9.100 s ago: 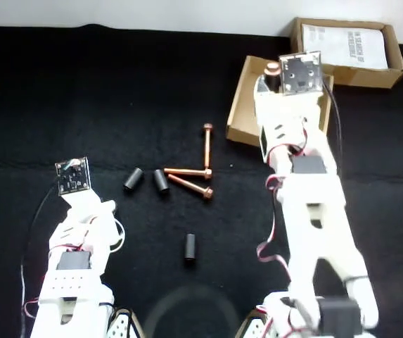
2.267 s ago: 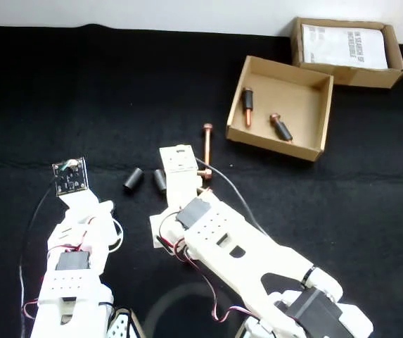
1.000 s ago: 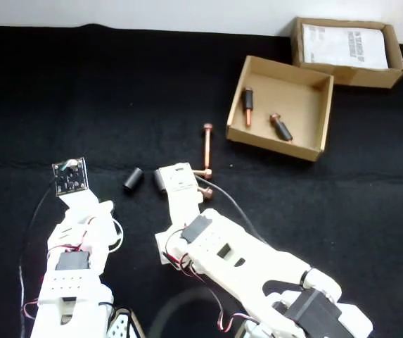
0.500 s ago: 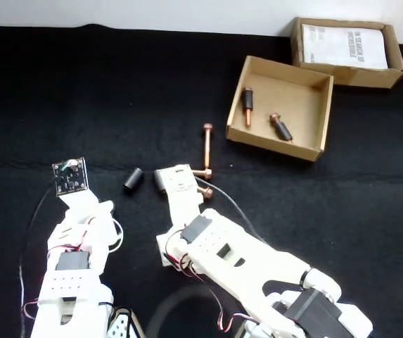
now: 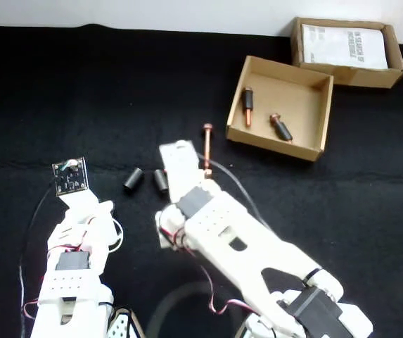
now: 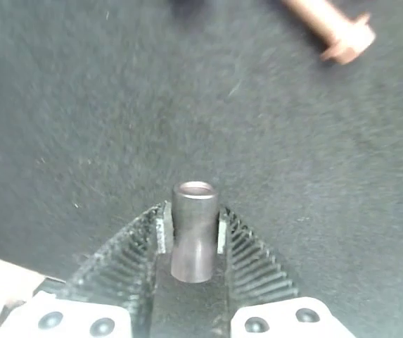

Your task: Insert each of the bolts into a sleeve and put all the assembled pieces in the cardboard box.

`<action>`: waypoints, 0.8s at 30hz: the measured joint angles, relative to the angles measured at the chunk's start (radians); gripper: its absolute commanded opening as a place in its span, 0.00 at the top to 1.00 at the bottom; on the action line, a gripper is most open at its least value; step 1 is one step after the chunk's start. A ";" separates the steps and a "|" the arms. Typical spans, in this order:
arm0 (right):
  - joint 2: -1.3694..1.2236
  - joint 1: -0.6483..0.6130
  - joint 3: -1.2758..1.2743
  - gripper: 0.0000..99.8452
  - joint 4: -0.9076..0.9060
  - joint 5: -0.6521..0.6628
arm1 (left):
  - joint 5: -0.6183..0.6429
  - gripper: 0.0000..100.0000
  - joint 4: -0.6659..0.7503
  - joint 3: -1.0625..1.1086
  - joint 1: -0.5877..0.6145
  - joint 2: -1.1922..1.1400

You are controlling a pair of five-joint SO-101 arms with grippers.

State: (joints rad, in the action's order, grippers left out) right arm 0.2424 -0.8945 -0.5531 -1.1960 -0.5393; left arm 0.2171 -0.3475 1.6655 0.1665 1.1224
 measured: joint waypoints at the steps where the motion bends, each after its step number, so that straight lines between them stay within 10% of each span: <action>1: 0.000 0.014 0.023 0.99 -0.018 0.000 | 0.000 0.99 0.000 0.000 0.000 0.000; 24: 0.000 0.115 0.842 0.99 -0.546 0.132 | 0.000 0.99 0.000 0.000 0.000 0.000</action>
State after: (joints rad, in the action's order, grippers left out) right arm 0.2424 -0.7795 0.2892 -1.7423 -0.4074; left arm 0.2171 -0.3475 1.6655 0.1665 1.1224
